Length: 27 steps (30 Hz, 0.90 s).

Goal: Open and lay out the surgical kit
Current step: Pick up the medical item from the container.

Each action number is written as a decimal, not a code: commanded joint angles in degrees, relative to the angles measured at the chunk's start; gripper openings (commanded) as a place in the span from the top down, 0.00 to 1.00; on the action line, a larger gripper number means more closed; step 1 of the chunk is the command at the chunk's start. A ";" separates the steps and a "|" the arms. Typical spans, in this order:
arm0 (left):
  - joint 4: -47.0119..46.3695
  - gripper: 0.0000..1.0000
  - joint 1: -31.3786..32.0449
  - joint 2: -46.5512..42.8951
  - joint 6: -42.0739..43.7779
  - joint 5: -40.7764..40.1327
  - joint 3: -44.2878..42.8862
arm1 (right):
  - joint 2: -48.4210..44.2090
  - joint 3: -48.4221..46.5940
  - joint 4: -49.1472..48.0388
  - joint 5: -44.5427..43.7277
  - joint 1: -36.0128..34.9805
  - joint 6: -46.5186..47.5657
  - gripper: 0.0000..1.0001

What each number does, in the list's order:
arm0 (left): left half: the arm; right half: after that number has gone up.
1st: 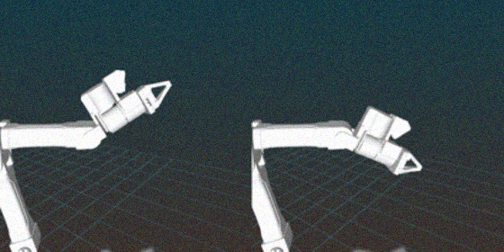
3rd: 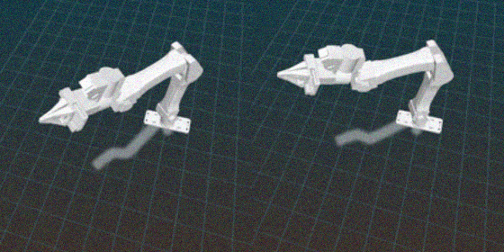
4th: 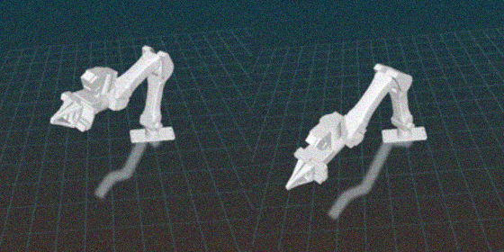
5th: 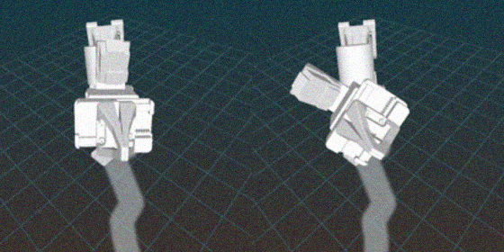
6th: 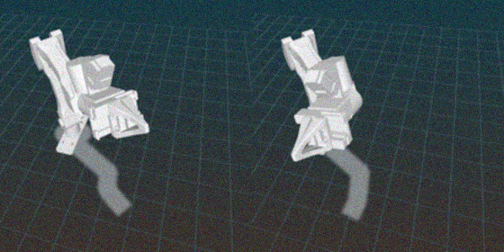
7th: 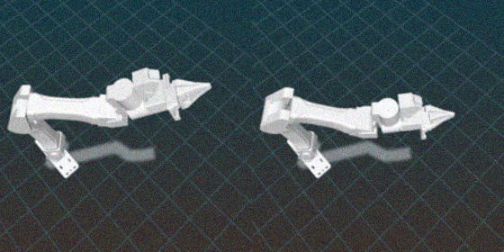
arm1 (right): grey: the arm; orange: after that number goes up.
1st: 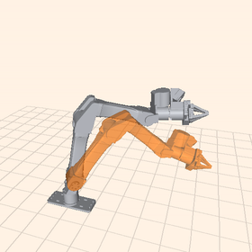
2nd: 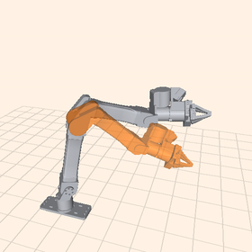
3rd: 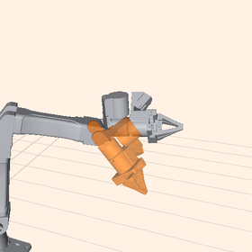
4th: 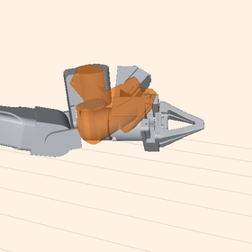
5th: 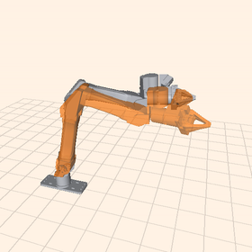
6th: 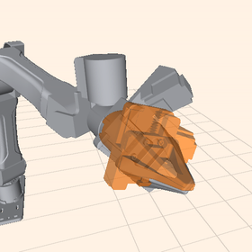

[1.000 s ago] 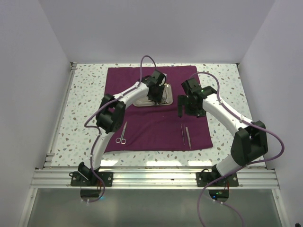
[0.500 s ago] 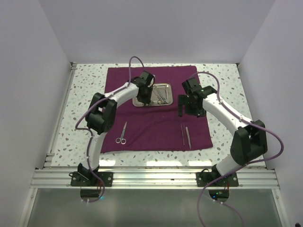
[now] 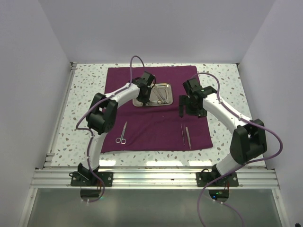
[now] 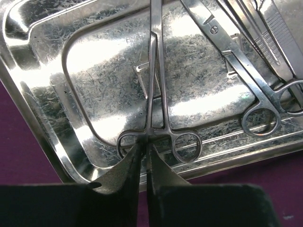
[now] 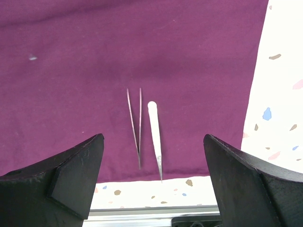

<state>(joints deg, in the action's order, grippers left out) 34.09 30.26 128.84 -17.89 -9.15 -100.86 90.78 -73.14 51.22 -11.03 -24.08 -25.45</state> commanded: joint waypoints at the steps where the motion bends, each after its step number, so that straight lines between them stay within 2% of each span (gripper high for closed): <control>1: 6.70 0.91 -0.38 6.78 0.75 -3.16 4.00 | -1.40 1.07 -1.21 -0.58 0.78 0.67 0.10; 4: 6.08 1.00 -0.38 7.66 1.10 -1.84 4.62 | -1.49 1.51 -1.48 -0.31 1.14 0.67 0.10; 10: 3.71 1.00 -0.38 6.78 1.81 2.99 6.20 | -1.14 1.25 -1.56 0.13 1.31 0.76 0.10; 14: 3.71 1.00 -0.47 1.53 1.28 4.84 5.68 | -0.78 0.46 -1.65 0.83 1.40 0.67 0.10; 21: 7.57 1.00 -0.55 -4.20 0.66 7.21 -3.01 | 1.59 -3.66 -1.21 2.85 1.40 0.93 0.10; 27: 10.73 1.00 -0.91 -9.03 1.28 6.95 -4.70 | 6.24 -10.87 -0.60 4.78 1.40 1.63 0.10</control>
<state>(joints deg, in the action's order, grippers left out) 41.34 29.65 126.02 -16.88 -3.16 -103.15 95.24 -79.70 51.22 -8.10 -22.81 -25.19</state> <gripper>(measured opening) 0.009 0.899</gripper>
